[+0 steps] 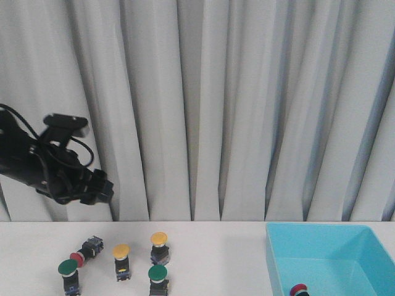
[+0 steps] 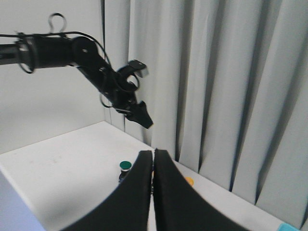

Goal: Pick red and yellow buttons and place in box
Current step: 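Lower the left gripper onto the yellow-capped button and close it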

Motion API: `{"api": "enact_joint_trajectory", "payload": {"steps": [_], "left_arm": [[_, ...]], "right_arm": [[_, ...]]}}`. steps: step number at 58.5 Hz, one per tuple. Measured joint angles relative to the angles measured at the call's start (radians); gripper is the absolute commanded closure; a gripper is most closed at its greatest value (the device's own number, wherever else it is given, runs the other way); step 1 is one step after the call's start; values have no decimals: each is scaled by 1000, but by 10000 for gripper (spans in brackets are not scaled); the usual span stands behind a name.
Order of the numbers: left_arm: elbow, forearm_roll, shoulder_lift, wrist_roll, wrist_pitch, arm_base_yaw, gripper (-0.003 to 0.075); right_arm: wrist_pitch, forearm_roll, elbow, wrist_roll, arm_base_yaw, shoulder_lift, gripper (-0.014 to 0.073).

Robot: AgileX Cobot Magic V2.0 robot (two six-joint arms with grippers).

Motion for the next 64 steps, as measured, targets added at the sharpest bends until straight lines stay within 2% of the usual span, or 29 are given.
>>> {"api": "enact_joint_trajectory", "payload": {"steps": [26,64], "left_arm": [[-203,-17,314,-15,-14,0,196],[-207,-44,494,-16,-29,0,196]], "right_arm": [[50,-1,0,13,0,0,588],[50,-52,0,20,0,0,588]]}}
